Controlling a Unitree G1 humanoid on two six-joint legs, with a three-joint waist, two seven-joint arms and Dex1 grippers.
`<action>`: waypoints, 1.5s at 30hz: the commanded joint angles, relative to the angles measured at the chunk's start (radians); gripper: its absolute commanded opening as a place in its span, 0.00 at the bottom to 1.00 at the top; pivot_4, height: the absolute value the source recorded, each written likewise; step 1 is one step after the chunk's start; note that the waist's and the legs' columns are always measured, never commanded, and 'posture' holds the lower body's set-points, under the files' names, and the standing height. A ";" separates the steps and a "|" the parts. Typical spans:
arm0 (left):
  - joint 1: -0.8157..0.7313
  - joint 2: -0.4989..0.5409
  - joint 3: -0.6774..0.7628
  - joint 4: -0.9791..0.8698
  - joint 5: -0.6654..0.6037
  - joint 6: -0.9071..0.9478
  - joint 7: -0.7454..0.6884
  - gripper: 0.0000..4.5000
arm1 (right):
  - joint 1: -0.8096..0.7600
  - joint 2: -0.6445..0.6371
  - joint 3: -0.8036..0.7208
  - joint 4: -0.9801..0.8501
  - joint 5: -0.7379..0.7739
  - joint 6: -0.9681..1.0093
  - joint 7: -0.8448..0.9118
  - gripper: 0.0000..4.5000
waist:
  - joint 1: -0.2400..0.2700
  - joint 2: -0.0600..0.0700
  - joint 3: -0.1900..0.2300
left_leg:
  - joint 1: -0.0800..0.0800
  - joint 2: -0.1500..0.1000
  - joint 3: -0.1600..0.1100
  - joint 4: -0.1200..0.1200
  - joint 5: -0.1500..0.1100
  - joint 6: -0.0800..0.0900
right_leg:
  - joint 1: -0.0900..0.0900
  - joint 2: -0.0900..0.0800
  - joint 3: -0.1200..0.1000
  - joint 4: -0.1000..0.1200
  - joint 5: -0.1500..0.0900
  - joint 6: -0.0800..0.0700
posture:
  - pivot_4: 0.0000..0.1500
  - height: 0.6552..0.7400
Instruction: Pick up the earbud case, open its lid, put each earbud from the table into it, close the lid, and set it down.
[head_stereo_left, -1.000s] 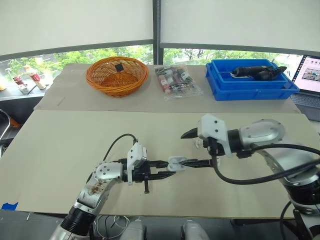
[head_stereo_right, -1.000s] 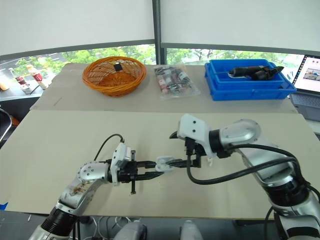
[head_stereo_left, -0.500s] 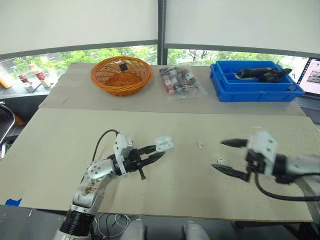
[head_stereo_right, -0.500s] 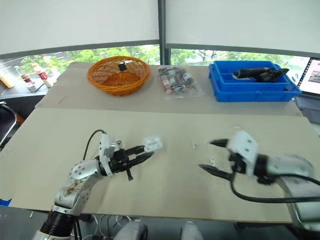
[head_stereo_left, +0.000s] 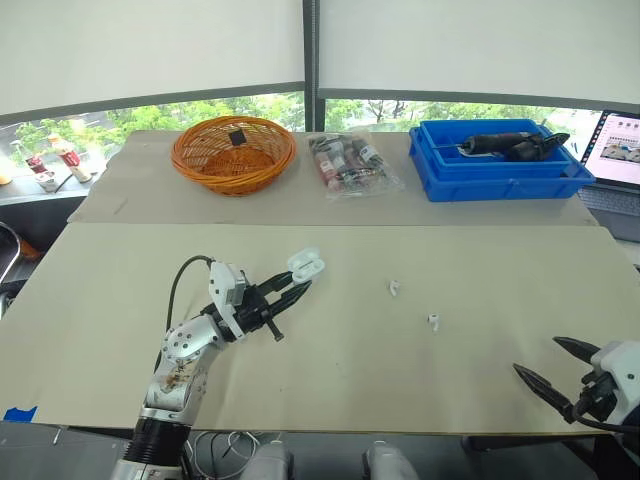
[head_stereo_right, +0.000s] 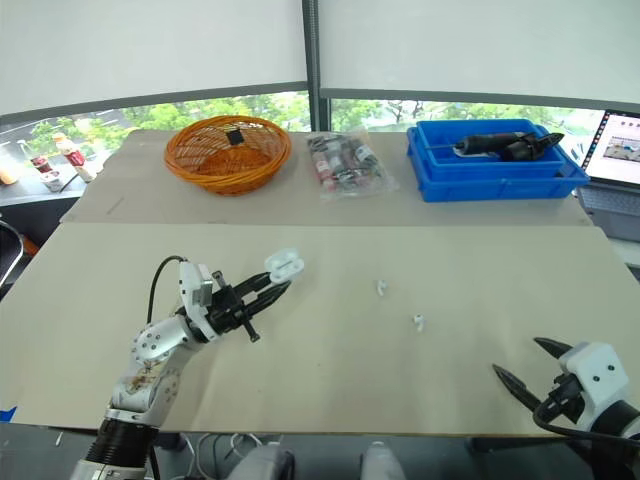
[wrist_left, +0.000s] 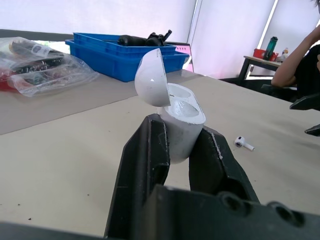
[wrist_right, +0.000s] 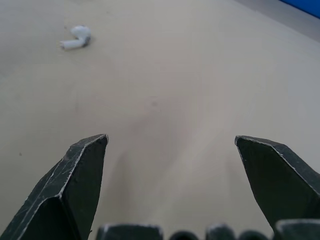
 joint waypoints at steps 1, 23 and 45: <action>-0.009 0.004 0.011 -0.018 0.002 -0.024 0.006 0.12 | 0.003 -0.005 -0.031 -0.017 0.038 0.003 -0.016 1.00 | -0.001 0.000 0.000 | 0.000 0.000 0.000 0.000 0.000 0.000 | 0.000 0.000 0.000 0.000 0.000 0.000 | 1.00 1.00; -0.010 0.012 -0.023 -0.027 0.014 -0.005 -0.005 0.12 | -0.519 0.182 0.588 -0.363 -0.062 0.570 -0.502 1.00 | 0.005 0.000 -0.001 | -0.004 0.001 -0.002 0.000 0.000 -0.001 | -0.004 0.002 -0.001 0.000 0.001 -0.001 | 1.00 1.00; 0.019 0.028 -0.033 -0.044 0.025 0.000 0.004 0.12 | -0.651 0.553 0.635 -0.052 -0.214 0.694 -0.844 0.94 | -0.010 0.001 -0.002 | -0.002 0.002 -0.002 0.001 0.001 -0.001 | -0.005 0.003 0.001 0.004 0.001 0.000 | 1.00 1.00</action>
